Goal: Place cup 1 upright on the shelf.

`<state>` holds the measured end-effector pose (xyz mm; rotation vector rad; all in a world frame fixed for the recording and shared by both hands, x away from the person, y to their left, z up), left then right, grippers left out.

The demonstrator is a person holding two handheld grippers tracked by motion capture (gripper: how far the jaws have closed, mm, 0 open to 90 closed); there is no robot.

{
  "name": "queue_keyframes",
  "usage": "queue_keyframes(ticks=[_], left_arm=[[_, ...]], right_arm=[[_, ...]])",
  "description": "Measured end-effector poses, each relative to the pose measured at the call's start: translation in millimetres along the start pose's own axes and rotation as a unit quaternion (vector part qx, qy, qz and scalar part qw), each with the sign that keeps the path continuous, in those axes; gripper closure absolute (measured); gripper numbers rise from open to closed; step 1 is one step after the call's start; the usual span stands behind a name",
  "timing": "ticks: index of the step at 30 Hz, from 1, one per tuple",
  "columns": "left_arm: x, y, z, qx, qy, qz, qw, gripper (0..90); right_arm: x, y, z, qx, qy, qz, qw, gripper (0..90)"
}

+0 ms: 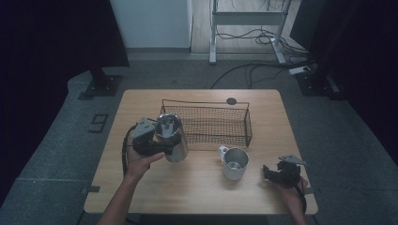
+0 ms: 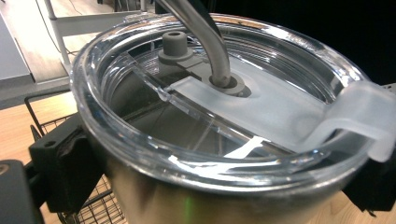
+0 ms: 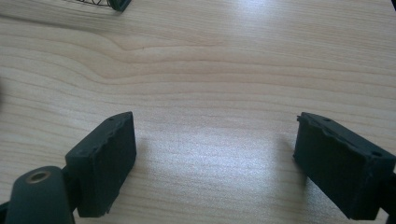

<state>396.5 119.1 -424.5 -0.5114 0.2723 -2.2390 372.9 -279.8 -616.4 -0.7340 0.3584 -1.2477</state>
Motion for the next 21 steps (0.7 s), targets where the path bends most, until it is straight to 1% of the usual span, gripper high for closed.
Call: queue_keyframes(ticks=[12, 21], left_arm=[[-1.6, 3.7, 9.8, 0.002, 0.0, 0.002, 1.0, 4.1], [-3.4, 6.1, 13.9, 0.004, 0.0, 0.004, 1.0, 4.1]], right_arm=[[0.0, 0.0, 0.0, 0.0, 0.0, 0.0, 1.0, 12.6], [-0.1, 0.0, 0.0, 0.0, 0.001, 0.0, 1.0, 12.6]])
Point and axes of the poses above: each handheld gripper's, and its own axes: y roughly forward along the jaws, z roughly out of its top, x roughly to its right, the point moved 9 cm from there along y, roughly forward along the jaws, and after that the axes turned 12 degrees about -y, right-handed, at the moved point
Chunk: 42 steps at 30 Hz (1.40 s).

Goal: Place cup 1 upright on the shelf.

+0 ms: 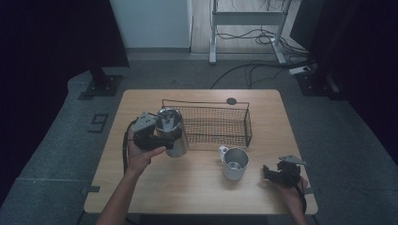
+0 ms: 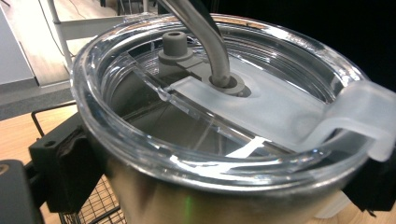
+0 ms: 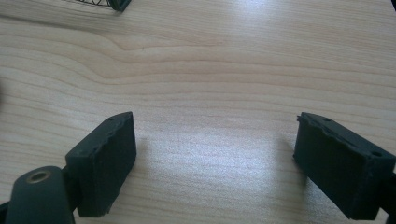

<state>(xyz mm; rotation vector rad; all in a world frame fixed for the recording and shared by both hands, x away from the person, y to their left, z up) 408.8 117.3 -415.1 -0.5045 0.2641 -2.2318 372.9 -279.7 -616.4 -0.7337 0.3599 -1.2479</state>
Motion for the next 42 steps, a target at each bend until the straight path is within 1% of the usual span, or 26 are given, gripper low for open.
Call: queue_keyframes(ticks=[4, 10, 19, 42], left_arm=[[-2.0, 2.0, 1.2, -0.003, -0.001, 0.0, 1.0, 4.1], [-3.8, 5.3, 6.0, 0.001, -0.004, -0.002, 1.0, 4.1], [-5.1, 14.7, 13.4, 0.0, -0.004, -0.001, 1.0, 4.1], [-4.2, 28.6, 33.1, 0.003, 0.001, 0.003, 1.0, 4.1]], right_arm=[[0.2, 0.0, 0.1, 0.0, -0.001, 0.0, 1.0, 12.6], [0.2, 0.0, 0.0, 0.0, -0.001, 0.0, 1.0, 12.6], [0.2, -0.2, -0.1, -0.001, -0.001, 0.0, 1.0, 12.6], [0.3, -0.2, -0.2, -0.001, -0.002, 0.0, 1.0, 12.8]])
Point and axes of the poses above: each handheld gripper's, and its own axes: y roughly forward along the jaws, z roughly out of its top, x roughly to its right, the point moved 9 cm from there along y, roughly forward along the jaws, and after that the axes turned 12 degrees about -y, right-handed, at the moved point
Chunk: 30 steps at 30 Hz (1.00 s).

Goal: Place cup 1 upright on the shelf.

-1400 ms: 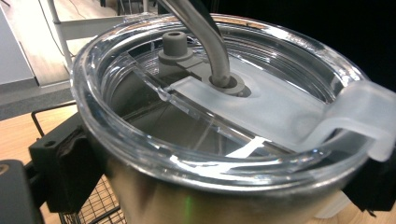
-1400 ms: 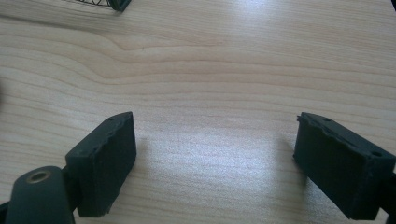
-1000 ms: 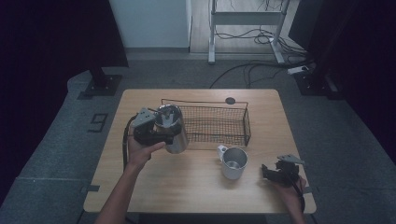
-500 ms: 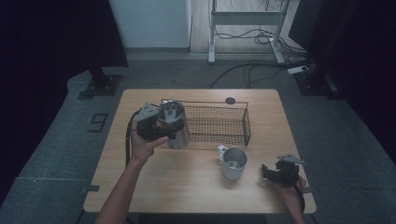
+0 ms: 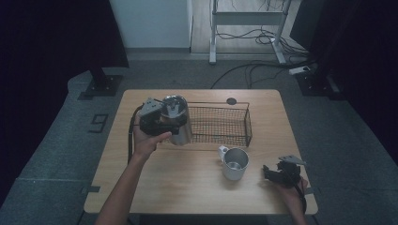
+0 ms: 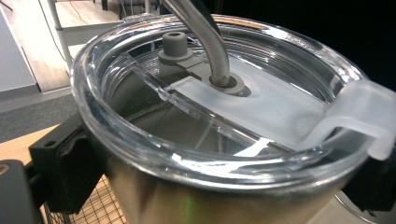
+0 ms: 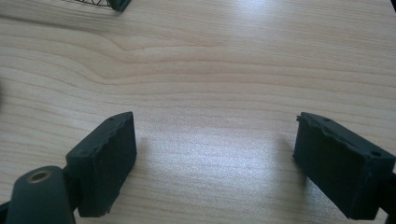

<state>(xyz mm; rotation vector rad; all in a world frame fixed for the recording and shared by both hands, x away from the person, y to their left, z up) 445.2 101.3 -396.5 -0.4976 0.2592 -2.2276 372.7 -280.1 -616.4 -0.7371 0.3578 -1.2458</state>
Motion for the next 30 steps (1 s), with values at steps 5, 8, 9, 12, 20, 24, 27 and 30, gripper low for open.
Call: queue_keyframes(ticks=[5, 8, 9, 12, 20, 24, 27, 30], left_arm=[[-0.6, 3.0, 3.3, 0.002, 0.001, 0.001, 1.0, 4.1], [-2.4, 4.9, 5.5, 0.001, 0.0, 0.004, 1.0, 4.1], [-3.0, 5.6, 6.3, 0.001, 0.0, 0.005, 1.0, 4.2], [-4.6, 7.4, 8.3, 0.001, -0.001, 0.007, 1.0, 4.1], [-11.0, 14.5, 12.2, 0.0, -0.003, 0.013, 0.9999, 4.1], [-14.3, 18.1, 12.5, -0.001, -0.006, 0.013, 0.9999, 4.1], [-16.5, 21.0, 12.9, -0.003, -0.006, 0.017, 0.9998, 4.1], [-17.0, 23.7, 13.7, -0.005, -0.004, 0.019, 0.9998, 4.1]], right_arm=[[0.1, 0.1, 0.0, 0.0, 0.0, 0.0, 1.0, 12.7], [0.0, 0.3, 0.2, 0.002, 0.0, -0.001, 1.0, 12.8], [0.1, 0.3, 0.2, 0.002, 0.0, -0.001, 1.0, 12.8], [0.0, 0.3, 0.3, 0.002, 0.001, -0.001, 1.0, 12.8], [0.0, 0.3, 0.2, 0.002, 0.0, -0.001, 1.0, 12.8], [0.0, 0.3, 0.2, 0.002, 0.0, -0.001, 1.0, 12.8], [0.0, 0.3, 0.2, 0.002, 0.0, -0.001, 1.0, 12.8], [0.1, 0.3, 0.2, 0.002, 0.0, -0.001, 1.0, 12.8]])
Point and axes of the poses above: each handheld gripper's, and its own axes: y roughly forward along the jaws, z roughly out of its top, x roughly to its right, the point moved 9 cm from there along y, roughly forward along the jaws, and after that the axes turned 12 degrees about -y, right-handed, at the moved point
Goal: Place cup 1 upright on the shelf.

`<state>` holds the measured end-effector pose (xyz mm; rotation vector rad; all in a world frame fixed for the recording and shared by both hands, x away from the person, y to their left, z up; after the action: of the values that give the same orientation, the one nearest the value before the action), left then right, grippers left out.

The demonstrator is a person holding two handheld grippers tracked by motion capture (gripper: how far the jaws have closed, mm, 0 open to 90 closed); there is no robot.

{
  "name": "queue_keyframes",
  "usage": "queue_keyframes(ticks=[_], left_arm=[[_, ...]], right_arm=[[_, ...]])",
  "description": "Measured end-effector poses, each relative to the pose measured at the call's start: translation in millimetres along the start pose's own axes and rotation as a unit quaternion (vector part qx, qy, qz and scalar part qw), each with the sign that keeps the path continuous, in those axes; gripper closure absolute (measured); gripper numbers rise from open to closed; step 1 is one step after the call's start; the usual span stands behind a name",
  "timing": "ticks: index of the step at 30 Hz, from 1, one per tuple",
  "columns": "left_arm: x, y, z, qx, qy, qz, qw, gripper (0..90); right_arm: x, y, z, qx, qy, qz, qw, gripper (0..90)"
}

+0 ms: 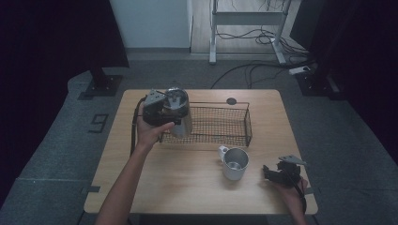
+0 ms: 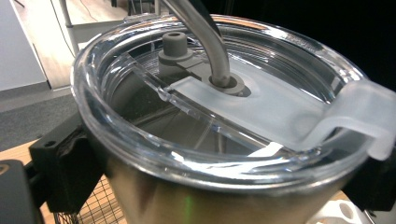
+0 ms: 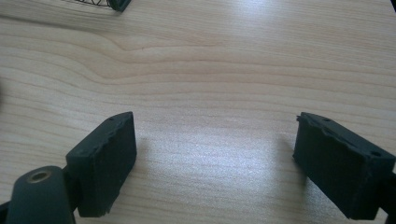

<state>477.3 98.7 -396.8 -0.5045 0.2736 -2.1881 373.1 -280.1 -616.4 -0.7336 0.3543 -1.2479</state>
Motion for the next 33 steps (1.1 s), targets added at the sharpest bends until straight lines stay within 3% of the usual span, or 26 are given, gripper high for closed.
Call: queue_keyframes(ticks=[23, 33], left_arm=[[0.6, 23.3, 11.4, -0.007, 0.011, 0.01, 0.9999, 4.1], [-3.3, 31.3, 8.4, -0.012, 0.01, 0.016, 0.9997, 4.1]], right_arm=[[0.0, 0.0, 0.0, 0.0, 0.0, 0.0, 1.0, 12.8], [-0.1, 0.0, 0.0, 0.0, 0.0, 0.0, 1.0, 12.8]])
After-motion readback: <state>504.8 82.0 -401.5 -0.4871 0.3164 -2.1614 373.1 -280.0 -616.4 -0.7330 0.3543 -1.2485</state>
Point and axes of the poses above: each handheld gripper's, and its own axes: y roughly forward along the jaws, z roughly out of its top, x roughly to its right, the point moved 9 cm from there along y, roughly forward along the jaws, and after that the axes turned 12 degrees about -y, right-handed, at the moved point
